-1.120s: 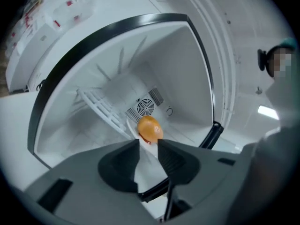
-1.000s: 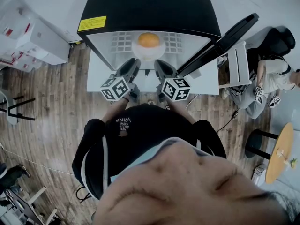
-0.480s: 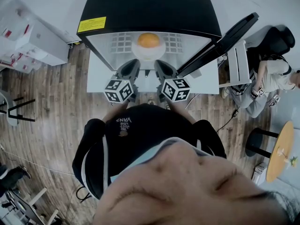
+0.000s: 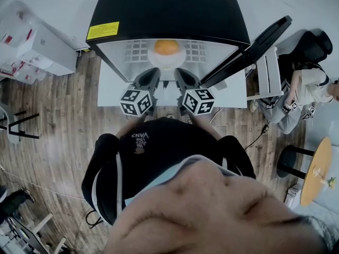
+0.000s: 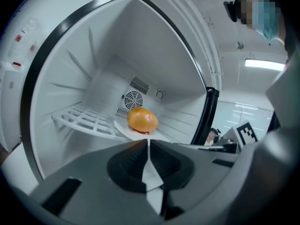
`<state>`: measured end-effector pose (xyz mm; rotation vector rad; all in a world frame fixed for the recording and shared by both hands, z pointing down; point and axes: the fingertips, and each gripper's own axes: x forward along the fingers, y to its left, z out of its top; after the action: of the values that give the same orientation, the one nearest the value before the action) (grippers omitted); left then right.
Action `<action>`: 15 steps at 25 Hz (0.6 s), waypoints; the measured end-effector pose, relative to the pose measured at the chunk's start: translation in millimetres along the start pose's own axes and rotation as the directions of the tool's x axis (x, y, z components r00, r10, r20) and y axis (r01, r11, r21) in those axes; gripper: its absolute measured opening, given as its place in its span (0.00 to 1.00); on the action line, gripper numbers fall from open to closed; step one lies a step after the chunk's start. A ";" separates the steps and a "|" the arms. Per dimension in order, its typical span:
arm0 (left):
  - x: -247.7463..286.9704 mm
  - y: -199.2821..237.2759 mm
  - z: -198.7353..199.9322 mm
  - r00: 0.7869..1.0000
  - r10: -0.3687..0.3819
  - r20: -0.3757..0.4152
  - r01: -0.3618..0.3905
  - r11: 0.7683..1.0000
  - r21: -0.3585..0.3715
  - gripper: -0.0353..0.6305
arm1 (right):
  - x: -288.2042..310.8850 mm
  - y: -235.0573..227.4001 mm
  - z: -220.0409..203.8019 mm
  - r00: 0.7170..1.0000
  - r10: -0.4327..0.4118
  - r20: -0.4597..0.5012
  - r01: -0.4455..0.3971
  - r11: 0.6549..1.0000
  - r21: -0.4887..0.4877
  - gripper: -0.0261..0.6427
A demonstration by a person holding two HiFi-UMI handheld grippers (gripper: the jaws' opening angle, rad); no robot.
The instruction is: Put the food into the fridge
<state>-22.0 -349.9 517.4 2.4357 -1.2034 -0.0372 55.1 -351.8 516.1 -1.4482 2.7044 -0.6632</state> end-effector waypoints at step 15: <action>12.2 6.7 5.4 1.000 0.006 0.000 -0.006 1.000 -0.005 0.09 | 12.0 -8.2 6.6 1.000 0.003 0.000 -0.003 1.000 -0.001 0.07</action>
<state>-20.6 -364.7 517.0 2.4282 -1.2091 -0.0386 56.0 -367.7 515.3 -1.4434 2.7069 -0.6620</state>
